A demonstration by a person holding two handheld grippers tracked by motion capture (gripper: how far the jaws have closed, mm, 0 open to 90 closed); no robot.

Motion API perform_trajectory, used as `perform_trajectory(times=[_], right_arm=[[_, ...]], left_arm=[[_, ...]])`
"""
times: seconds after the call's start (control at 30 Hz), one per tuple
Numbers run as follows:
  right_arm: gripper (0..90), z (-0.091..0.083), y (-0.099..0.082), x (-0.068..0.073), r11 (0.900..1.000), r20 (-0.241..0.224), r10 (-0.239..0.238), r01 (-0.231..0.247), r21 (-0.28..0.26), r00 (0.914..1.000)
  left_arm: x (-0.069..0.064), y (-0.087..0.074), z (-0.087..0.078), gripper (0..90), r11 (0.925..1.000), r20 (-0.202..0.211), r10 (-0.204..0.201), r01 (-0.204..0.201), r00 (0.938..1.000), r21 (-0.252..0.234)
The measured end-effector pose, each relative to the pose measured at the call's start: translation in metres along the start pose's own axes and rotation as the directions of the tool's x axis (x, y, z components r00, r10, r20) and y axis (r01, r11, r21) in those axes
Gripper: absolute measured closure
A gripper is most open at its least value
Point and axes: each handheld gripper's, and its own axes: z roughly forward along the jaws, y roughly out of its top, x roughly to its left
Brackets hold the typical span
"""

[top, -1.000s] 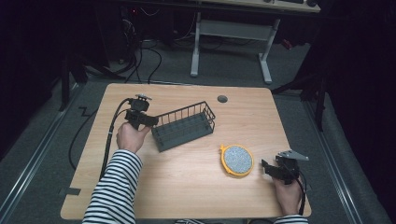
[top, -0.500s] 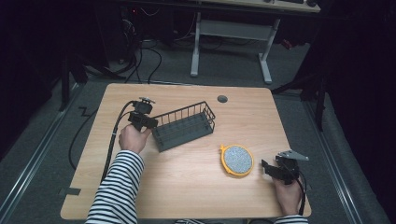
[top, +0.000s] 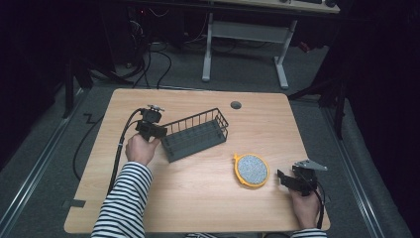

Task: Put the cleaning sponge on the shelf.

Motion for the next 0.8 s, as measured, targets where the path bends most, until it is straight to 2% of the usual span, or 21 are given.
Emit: perform_trajectory(times=[0.53, 0.7, 0.8], right_arm=[[33.0, 0.000, 0.000, 0.000, 1.0000, 0.000, -0.002, 0.002, 0.000, 1.0000], [33.0, 0.000, 0.000, 0.000, 1.0000, -0.001, -0.002, 0.002, -0.001, 1.0000], [33.0, 0.000, 0.000, 0.000, 1.0000, -0.001, -0.002, 0.002, -0.001, 1.0000]], left_arm=[[-0.007, -0.018, -0.011, 67.7, 0.9995, 0.014, 0.010, -0.010, 0.9999, -0.029], [-0.011, -0.027, -0.017, 67.7, 0.9989, 0.000, 0.025, -0.025, 0.9997, -0.040], [-0.012, -0.033, -0.019, 67.6, 0.9984, 0.003, 0.019, -0.019, 0.9998, -0.053]])
